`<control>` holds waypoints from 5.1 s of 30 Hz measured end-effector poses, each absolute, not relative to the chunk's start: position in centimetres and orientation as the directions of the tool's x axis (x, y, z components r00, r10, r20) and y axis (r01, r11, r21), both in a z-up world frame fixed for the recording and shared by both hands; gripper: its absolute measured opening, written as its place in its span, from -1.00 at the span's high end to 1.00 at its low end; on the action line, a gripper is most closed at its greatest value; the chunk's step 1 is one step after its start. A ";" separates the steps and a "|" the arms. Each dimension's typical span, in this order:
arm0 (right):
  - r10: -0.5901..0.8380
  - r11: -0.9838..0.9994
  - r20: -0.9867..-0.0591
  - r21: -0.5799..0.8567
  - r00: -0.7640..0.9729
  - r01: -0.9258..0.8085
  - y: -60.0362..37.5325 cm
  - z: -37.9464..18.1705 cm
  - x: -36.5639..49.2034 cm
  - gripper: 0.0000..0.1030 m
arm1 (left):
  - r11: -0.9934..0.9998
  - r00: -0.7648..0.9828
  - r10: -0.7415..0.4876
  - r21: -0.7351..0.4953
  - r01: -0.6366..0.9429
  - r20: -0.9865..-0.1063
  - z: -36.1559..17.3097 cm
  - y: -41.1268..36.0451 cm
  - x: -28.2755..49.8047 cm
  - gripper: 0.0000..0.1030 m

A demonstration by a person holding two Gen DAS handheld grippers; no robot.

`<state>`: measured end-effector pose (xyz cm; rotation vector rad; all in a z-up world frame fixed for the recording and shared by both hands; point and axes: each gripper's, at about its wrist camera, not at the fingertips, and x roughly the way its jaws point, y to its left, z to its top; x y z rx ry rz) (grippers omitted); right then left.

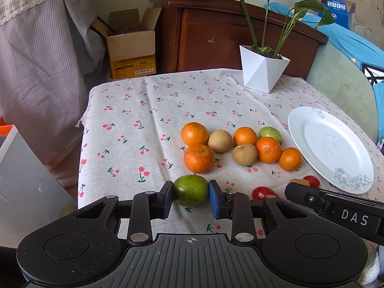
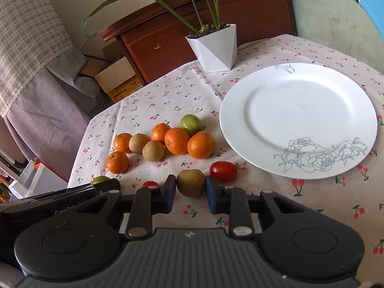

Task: Organize fruits
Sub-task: 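Grasp the green lime with the left tool while the right tool grasps a brown kiwi, then carry the lime and kiwi onto the white plate and open both tools, then move both tools back toward the red cherry tomatoes on the cloth, then grasp a red cherry tomato with each tool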

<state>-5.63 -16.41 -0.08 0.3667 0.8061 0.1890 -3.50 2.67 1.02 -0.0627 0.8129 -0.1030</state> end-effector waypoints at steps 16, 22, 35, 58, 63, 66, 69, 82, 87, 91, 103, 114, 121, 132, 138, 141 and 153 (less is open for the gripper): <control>0.322 0.904 -0.623 0.426 0.713 -0.036 -17.3 1.5 -6.2 0.48 | 0.985 0.716 -0.163 -0.147 0.085 -0.679 2.7 2.1 -4.1 0.44; 0.291 0.901 -0.599 0.434 0.746 -0.003 -19.1 2.3 -6.5 0.48 | 0.976 0.720 -0.213 -0.174 0.128 -0.661 3.6 0.6 -3.9 0.44; 0.139 0.873 -0.603 0.449 0.785 0.190 -24.4 2.4 -7.0 0.48 | 0.931 0.687 -0.363 -0.215 0.294 -0.630 4.3 -5.7 -2.3 0.44; 0.088 0.815 -0.638 0.487 0.765 0.312 -27.2 0.9 -6.9 0.38 | 0.900 0.637 -0.430 -0.247 0.359 -0.640 2.9 -9.7 -0.1 0.32; 0.096 0.819 -0.638 0.487 0.764 0.304 -27.0 0.9 -6.9 0.36 | 0.910 0.642 -0.411 -0.245 0.335 -0.647 3.5 -9.0 -0.3 0.10; 0.111 0.821 -0.637 0.491 0.762 0.291 -26.8 1.0 -6.9 0.35 | 0.920 0.642 -0.386 -0.228 0.318 -0.662 3.9 -8.6 -0.5 0.08; 0.125 0.824 -0.634 0.495 0.763 0.276 -26.5 1.1 -6.9 0.34 | 0.926 0.655 -0.369 -0.202 0.318 -0.659 4.7 -7.8 -0.9 0.02; 0.201 0.846 -0.620 0.500 0.758 0.185 -24.8 1.5 -7.3 0.33 | 0.956 0.684 -0.290 -0.176 0.233 -0.670 5.6 -2.5 -3.1 0.01; 0.259 0.856 -0.610 0.504 0.749 0.114 -23.4 1.6 -7.4 0.33 | 0.963 0.679 -0.268 -0.172 0.207 -0.683 4.9 -0.9 -4.1 0.01; 0.314 0.858 -0.603 0.511 0.734 0.054 -22.1 1.3 -7.2 0.33 | 0.970 0.668 -0.242 -0.157 0.186 -0.704 4.1 -0.1 -4.4 0.01; 0.298 0.902 -0.658 0.431 0.691 0.021 -19.3 -0.4 -6.0 0.33 | 0.972 0.641 -0.225 -0.122 0.202 -0.734 2.3 0.2 -4.6 0.01; 0.242 0.944 -0.664 0.329 0.708 -0.014 -18.2 -0.4 -5.7 0.41 | 0.960 0.646 -0.243 -0.083 0.268 -0.724 1.6 -1.2 -4.9 0.03; 0.222 0.948 -0.662 0.318 0.716 0.000 -18.5 -0.4 -5.8 0.52 | 0.948 0.655 -0.266 -0.067 0.312 -0.707 1.1 -1.7 -5.0 0.08; 0.238 0.929 -0.647 0.369 0.725 0.024 -19.5 -0.1 -6.0 0.52 | 0.935 0.658 -0.290 -0.058 0.350 -0.695 0.4 -2.2 -4.7 0.20; 0.245 0.921 -0.644 0.389 0.725 0.035 -19.7 0.0 -5.9 0.52 | 0.929 0.661 -0.300 -0.053 0.367 -0.687 0.3 -2.4 -4.7 0.37; 0.245 0.921 -0.644 0.389 0.725 0.034 -19.7 0.0 -5.9 0.52 | 0.922 0.655 -0.318 -0.063 0.381 -0.685 0.3 -2.5 -4.7 0.46; 0.251 0.911 -0.620 0.410 0.743 0.034 -20.1 0.7 -6.3 0.52 | 0.932 0.685 -0.329 -0.108 0.345 -0.650 1.4 -1.8 -4.8 0.48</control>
